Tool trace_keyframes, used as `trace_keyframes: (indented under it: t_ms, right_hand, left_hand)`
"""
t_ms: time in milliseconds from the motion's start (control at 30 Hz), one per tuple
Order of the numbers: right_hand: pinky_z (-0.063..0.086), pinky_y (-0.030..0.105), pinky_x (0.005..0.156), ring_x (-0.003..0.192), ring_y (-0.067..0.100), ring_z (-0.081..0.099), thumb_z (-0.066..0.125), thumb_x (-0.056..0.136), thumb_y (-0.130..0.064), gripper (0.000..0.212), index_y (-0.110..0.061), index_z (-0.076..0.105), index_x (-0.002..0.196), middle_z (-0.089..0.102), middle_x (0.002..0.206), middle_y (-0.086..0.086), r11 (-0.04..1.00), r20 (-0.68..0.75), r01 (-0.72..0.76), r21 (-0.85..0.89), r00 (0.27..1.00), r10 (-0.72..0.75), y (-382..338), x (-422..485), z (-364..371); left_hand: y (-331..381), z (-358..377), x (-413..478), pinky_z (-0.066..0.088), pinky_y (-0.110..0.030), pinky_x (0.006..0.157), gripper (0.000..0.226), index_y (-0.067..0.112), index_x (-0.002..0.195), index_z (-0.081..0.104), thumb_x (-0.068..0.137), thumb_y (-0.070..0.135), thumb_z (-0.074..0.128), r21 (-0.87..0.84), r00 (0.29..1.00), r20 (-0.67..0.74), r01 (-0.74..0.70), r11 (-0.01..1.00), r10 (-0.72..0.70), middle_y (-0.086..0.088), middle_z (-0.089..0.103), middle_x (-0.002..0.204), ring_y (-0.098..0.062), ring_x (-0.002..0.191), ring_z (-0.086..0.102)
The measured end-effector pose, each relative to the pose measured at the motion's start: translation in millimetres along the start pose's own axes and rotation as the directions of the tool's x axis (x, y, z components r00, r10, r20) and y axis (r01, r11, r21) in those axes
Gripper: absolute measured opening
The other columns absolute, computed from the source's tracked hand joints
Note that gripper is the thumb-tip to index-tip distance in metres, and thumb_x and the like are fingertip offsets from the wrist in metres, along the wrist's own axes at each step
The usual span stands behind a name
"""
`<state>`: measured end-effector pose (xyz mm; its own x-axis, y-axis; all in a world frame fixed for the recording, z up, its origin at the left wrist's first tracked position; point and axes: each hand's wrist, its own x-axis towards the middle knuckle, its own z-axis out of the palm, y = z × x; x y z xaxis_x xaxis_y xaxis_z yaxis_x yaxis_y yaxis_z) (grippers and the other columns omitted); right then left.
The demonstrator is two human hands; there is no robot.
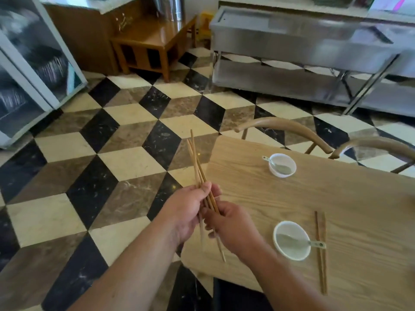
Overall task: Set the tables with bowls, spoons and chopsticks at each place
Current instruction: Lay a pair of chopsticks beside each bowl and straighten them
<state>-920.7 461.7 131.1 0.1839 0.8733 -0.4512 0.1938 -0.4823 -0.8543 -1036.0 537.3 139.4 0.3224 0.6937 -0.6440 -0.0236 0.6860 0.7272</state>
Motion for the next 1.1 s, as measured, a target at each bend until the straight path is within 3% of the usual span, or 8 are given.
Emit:
trace_keyframes:
  t_ms: [133, 200, 333, 400, 467, 533, 700, 1100]
  right_hand:
    - [0.066, 0.045, 0.072, 0.07, 0.022, 0.074, 0.054, 0.111, -0.032, 0.021, -0.02, 0.072, 0.109, 0.079, 0.088, 0.014, 0.993, 0.036, -0.015, 0.117, 0.999, 0.011, -60, 13, 124]
    - [0.066, 0.043, 0.067, 0.071, 0.025, 0.075, 0.049, 0.112, -0.037, 0.022, -0.031, 0.062, 0.128, 0.079, 0.088, 0.012, 0.98, 0.082, -0.044, 0.196, 0.996, 0.028, -87, 20, 177]
    - [0.058, 0.069, 0.094, 0.106, 0.052, 0.072, 0.05, 0.1, -0.054, 0.027, -0.043, 0.065, 0.12, 0.075, 0.112, 0.026, 0.94, 0.164, -0.106, 0.324, 0.985, 0.054, -131, 33, 244]
    - [0.063, 0.059, 0.072, 0.074, 0.042, 0.069, 0.049, 0.106, -0.05, 0.031, -0.027, 0.068, 0.114, 0.072, 0.093, 0.027, 0.912, 0.17, -0.137, 0.387, 0.983, 0.076, -150, 41, 260]
    - [0.04, 0.034, 0.046, 0.051, 0.016, 0.043, 0.045, 0.112, -0.041, 0.03, -0.019, 0.065, 0.115, 0.056, 0.067, 0.007, 0.894, 0.152, -0.139, 0.427, 0.985, 0.08, -169, 49, 268]
    - [0.025, 0.029, 0.048, 0.05, 0.011, 0.033, 0.043, 0.114, -0.036, 0.03, -0.011, 0.06, 0.112, 0.048, 0.065, 0.0, 0.881, 0.143, -0.127, 0.455, 0.987, 0.068, -183, 60, 273]
    - [0.031, 0.028, 0.049, 0.051, 0.011, 0.038, 0.048, 0.112, -0.036, 0.034, -0.005, 0.062, 0.117, 0.052, 0.069, 0.0, 0.901, 0.092, -0.12, 0.417, 0.992, 0.09, -203, 97, 279]
    - [0.048, 0.031, 0.051, 0.056, 0.017, 0.056, 0.048, 0.112, -0.038, 0.028, -0.017, 0.066, 0.107, 0.068, 0.075, 0.004, 0.917, 0.005, 0.003, 0.399, 1.0, -0.006, -237, 275, 211]
  left_hand:
    - [46, -113, -10, 0.061, -0.048, 0.094, 0.034, 0.012, 0.095, 0.084, 0.11, 0.03, 0.058, 0.023, 0.998, -0.064, 0.009, 1.0, -0.007, -0.011, 0.083, 0.111, -0.032, 0.108, 0.076]
    - [71, -159, -19, 0.061, -0.036, 0.077, 0.033, 0.01, 0.105, 0.082, 0.11, 0.03, 0.058, 0.069, 0.995, -0.096, -0.012, 0.998, 0.019, -0.008, 0.084, 0.108, -0.026, 0.106, 0.077]
    - [114, -226, -35, 0.053, -0.03, 0.085, 0.035, 0.015, 0.11, 0.083, 0.112, 0.035, 0.053, 0.134, 0.993, -0.096, -0.053, 0.99, 0.067, 0.005, 0.084, 0.107, -0.015, 0.112, 0.074]
    - [134, -248, -41, 0.055, -0.035, 0.09, 0.04, 0.017, 0.108, 0.084, 0.112, 0.039, 0.05, 0.197, 0.991, -0.086, -0.08, 0.977, 0.099, 0.005, 0.084, 0.107, -0.013, 0.107, 0.073]
    - [152, -267, -42, 0.057, -0.043, 0.1, 0.042, 0.02, 0.105, 0.085, 0.111, 0.043, 0.051, 0.265, 0.985, -0.078, -0.127, 0.956, 0.153, -0.001, 0.084, 0.105, -0.016, 0.103, 0.073]
    - [168, -282, -38, 0.062, -0.039, 0.095, 0.037, 0.019, 0.101, 0.085, 0.109, 0.042, 0.057, 0.318, 0.971, -0.092, -0.182, 0.93, 0.221, -0.001, 0.084, 0.098, -0.02, 0.1, 0.077]
    - [198, -302, -9, 0.055, -0.013, 0.055, 0.023, 0.017, 0.095, 0.084, 0.104, 0.031, 0.068, 0.319, 0.962, -0.066, -0.233, 0.919, 0.267, 0.001, 0.083, 0.083, -0.002, 0.068, 0.076]
    - [314, -255, 162, 0.06, -0.039, 0.089, 0.025, 0.018, 0.092, 0.086, 0.099, 0.038, 0.074, 0.515, 0.972, -0.019, -0.19, 0.836, 0.232, -0.006, 0.084, 0.09, -0.024, 0.092, 0.079]
